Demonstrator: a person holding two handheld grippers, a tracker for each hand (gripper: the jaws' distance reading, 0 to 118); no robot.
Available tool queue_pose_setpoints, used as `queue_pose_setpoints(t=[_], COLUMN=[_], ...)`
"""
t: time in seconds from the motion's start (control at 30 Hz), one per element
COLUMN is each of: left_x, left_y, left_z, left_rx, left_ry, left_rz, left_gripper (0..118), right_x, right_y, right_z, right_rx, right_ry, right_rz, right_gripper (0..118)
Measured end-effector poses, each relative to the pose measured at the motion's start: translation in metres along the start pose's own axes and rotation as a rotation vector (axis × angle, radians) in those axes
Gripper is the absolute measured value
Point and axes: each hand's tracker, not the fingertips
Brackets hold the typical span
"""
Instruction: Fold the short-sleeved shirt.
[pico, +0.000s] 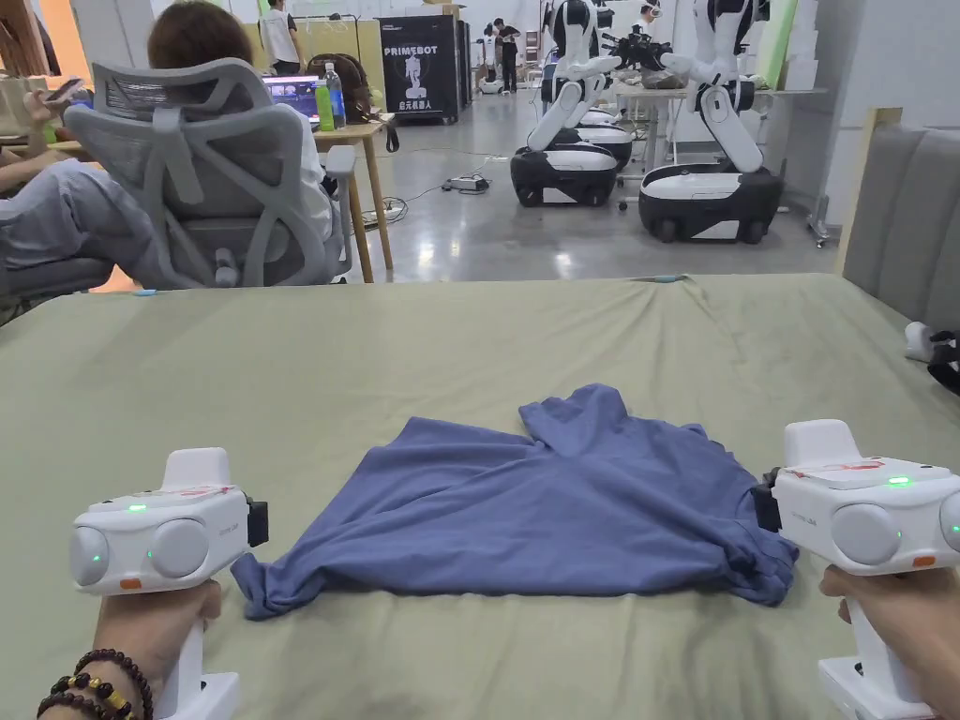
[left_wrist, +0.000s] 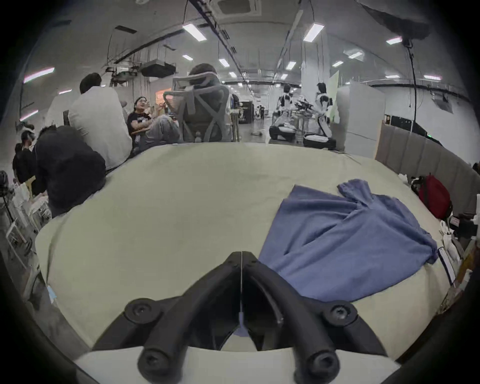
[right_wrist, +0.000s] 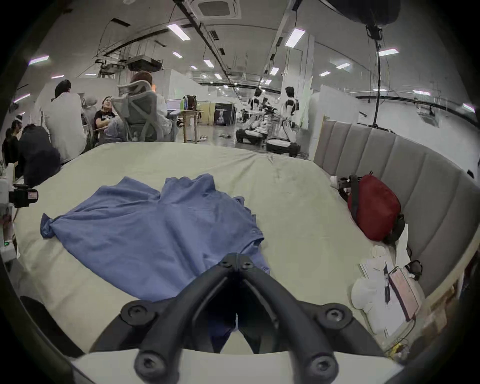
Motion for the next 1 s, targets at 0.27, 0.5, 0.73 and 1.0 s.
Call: queue_pose_setpoints(t=[0.27,0.5,0.73,1.0], left_x=[-0.015,-0.02,-0.01,0.031], left_y=[-0.025,-0.032,0.004,0.042], left_z=[-0.054,-0.068,-0.061,-0.084], left_rx=[-0.17,-0.199,-0.129,-0.108], left_ry=[0.045,0.007,-0.041,-0.072], left_rz=[0.065,0.093,0.065,-0.004], left_gripper=[101,1,1,1], right_x=[-0.003,0.001,0.002,-0.004], right_y=[-0.002,-0.004,0.018,0.08], right_z=[-0.003,-0.014,-0.032,-0.129], right_rx=[-0.031,-0.063,-0.074,-0.087], right_ry=[0.012,0.011,0.019,0.122], right_rz=[0.015,0.019,0.04,0.065], right_gripper=[0,0,0,13])
